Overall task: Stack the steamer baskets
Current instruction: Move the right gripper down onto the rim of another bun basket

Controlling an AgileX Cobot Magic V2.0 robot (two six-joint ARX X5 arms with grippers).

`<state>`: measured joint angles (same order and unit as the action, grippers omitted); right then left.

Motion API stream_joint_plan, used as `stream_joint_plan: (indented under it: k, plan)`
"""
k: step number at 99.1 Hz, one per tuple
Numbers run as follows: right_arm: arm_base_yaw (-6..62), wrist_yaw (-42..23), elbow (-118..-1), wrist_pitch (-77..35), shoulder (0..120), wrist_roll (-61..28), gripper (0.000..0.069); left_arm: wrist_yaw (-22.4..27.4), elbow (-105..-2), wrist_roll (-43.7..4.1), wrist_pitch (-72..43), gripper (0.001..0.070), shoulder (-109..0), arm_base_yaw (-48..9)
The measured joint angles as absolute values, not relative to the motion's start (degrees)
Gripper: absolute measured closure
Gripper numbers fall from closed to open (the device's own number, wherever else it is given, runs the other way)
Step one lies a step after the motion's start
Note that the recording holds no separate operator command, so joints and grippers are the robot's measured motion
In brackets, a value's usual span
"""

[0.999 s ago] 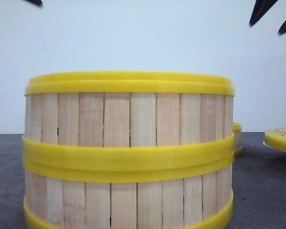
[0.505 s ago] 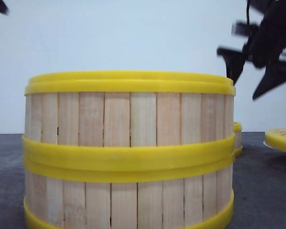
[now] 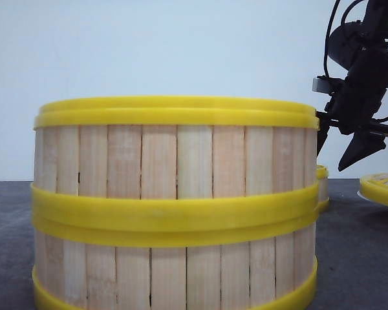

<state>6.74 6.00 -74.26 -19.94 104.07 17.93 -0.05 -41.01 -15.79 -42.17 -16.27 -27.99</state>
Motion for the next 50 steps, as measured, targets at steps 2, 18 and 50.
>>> stream_joint_plan:
  k: [2, 18, 50]
  plan:
    - [6.74, 6.00, -74.26, -19.84, 104.16, 18.15, 0.0390, -0.08, -41.01, -15.81, -42.59, 0.0413, -16.27, -27.99]
    - [6.74, 5.96, -74.35, -19.62, 106.04, 19.40, 0.0479, -0.08, -41.01, -15.90, -43.97, 0.0413, -16.25, -27.99]
    - [6.81, 5.08, -74.35, -18.96, 106.54, 19.97, 0.0548, -0.10, -41.01, -15.92, -44.75, 0.0413, -16.27, -27.99]
